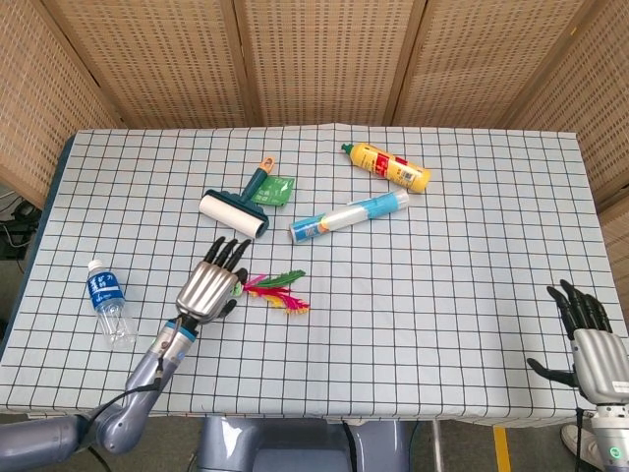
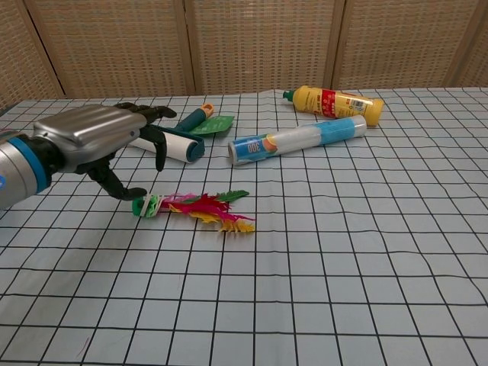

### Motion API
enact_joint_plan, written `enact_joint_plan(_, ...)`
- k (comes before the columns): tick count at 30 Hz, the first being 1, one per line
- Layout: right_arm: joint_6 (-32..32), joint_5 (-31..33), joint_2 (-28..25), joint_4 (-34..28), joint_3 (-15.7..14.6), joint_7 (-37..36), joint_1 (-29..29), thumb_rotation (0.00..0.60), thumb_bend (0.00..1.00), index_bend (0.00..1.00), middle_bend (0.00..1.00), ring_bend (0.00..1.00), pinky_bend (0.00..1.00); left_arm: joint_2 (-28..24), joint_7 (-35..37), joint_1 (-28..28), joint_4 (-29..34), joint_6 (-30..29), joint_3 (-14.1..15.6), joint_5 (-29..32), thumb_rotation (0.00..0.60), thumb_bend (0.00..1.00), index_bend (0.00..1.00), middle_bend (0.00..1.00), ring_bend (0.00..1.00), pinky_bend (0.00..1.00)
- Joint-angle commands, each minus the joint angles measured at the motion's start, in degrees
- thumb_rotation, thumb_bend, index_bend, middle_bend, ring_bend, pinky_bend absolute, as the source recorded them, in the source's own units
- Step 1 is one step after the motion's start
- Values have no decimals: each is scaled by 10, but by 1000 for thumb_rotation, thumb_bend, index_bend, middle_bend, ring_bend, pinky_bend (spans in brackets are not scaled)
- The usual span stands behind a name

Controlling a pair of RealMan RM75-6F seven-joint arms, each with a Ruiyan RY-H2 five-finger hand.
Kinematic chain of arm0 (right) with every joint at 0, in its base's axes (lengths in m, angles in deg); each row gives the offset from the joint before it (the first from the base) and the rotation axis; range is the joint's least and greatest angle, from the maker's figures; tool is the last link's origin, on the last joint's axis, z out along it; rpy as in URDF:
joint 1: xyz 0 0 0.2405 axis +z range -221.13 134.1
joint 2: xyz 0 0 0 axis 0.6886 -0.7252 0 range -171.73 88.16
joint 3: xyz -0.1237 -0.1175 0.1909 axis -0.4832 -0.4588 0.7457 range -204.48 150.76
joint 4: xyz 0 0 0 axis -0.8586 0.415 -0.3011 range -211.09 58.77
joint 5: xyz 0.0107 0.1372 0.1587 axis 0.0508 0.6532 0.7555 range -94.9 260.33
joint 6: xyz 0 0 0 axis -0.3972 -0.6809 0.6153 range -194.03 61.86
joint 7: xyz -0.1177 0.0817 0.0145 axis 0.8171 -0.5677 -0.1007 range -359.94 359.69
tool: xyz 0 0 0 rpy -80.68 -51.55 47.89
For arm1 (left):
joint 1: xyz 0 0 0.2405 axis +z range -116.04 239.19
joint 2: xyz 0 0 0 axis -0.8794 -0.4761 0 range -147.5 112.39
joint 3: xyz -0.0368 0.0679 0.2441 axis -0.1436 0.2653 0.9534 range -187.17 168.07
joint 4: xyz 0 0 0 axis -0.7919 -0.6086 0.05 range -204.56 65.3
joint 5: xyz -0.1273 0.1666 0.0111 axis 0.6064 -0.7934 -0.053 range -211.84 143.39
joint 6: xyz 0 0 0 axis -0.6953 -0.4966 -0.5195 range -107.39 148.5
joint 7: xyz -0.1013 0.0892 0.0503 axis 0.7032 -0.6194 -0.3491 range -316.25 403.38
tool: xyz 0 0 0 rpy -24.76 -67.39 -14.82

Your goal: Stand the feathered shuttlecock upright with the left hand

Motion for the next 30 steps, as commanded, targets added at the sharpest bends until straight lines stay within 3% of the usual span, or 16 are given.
enact_joint_plan(1,6,7,-1,5,2,-7,1,600,80,42,0,0,48,40,-29,-30,-34,10,-2,32,600,293,461,0,0,0)
enact_joint_plan(12,19,19,2,16,5,-21,4,600,79,42,0,0,48,113,-63,-84,-90,12,-2,72,600,294,473,0,0,0)
enact_joint_plan(30,27,28,-1,21,8,-37,5,600,80,42,0,0,48,170,-88,-134,-136,10,6,110,600,295,479,0,0,0)
